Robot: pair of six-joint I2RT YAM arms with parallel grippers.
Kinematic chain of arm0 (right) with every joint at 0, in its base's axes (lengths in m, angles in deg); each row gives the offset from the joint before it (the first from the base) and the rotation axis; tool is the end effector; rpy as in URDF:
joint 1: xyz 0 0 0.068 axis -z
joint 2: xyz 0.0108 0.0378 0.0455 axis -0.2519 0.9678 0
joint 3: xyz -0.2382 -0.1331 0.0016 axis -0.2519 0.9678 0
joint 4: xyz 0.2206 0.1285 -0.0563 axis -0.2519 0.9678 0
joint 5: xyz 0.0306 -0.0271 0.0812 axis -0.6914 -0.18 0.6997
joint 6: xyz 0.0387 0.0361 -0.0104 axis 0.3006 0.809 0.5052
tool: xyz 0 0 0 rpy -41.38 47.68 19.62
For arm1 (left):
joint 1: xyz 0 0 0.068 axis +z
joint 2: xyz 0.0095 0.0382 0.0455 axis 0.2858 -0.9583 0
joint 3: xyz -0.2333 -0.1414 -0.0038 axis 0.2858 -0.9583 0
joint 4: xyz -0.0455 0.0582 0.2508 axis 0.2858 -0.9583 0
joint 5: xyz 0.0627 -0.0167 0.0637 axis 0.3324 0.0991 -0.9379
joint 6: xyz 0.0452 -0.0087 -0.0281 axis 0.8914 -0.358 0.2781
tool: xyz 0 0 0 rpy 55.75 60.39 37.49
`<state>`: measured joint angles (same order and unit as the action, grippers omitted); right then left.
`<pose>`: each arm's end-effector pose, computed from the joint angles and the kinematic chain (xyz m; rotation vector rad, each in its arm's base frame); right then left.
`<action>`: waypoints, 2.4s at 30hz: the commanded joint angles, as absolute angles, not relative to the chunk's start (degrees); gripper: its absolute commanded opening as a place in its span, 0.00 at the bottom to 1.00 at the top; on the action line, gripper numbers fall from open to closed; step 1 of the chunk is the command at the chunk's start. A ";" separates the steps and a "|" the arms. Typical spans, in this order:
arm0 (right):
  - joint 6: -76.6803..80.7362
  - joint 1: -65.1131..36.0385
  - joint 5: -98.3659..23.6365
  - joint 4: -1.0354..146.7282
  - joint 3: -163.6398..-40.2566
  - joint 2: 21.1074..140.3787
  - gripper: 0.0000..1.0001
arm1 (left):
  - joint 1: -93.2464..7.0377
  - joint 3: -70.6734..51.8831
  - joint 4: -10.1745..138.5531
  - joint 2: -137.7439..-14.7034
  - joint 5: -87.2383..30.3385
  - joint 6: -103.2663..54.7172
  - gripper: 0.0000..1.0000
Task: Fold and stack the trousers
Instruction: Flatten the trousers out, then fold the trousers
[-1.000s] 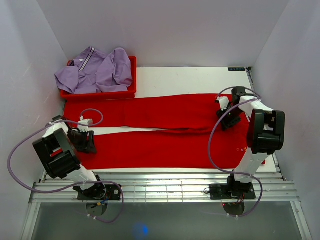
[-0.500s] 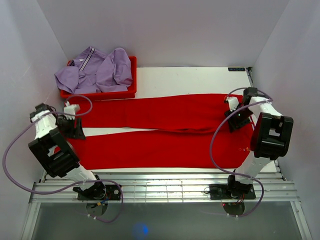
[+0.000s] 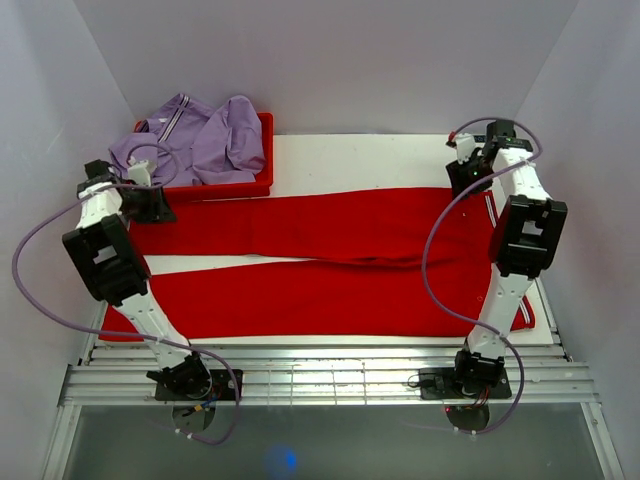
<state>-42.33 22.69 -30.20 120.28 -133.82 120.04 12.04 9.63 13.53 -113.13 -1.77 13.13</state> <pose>0.4551 -0.0557 0.2505 -0.7386 2.4696 0.0491 0.3663 0.1768 0.2287 0.0798 2.5139 -0.4968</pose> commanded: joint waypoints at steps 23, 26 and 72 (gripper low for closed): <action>-61.47 23.64 -39.12 116.28 -107.70 113.76 0.45 | 8.71 -10.72 10.76 -110.25 -14.91 20.96 0.39; -63.40 24.60 -37.28 119.51 -111.90 113.22 0.49 | 9.84 -7.23 8.48 -106.73 -13.78 24.72 0.50; -88.81 27.51 -33.41 132.46 -134.77 133.79 0.08 | 20.05 36.30 4.42 -139.15 5.31 47.42 0.83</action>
<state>-76.77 27.89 -29.59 131.17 -137.69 132.43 19.08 37.85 1.79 -139.23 5.59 43.23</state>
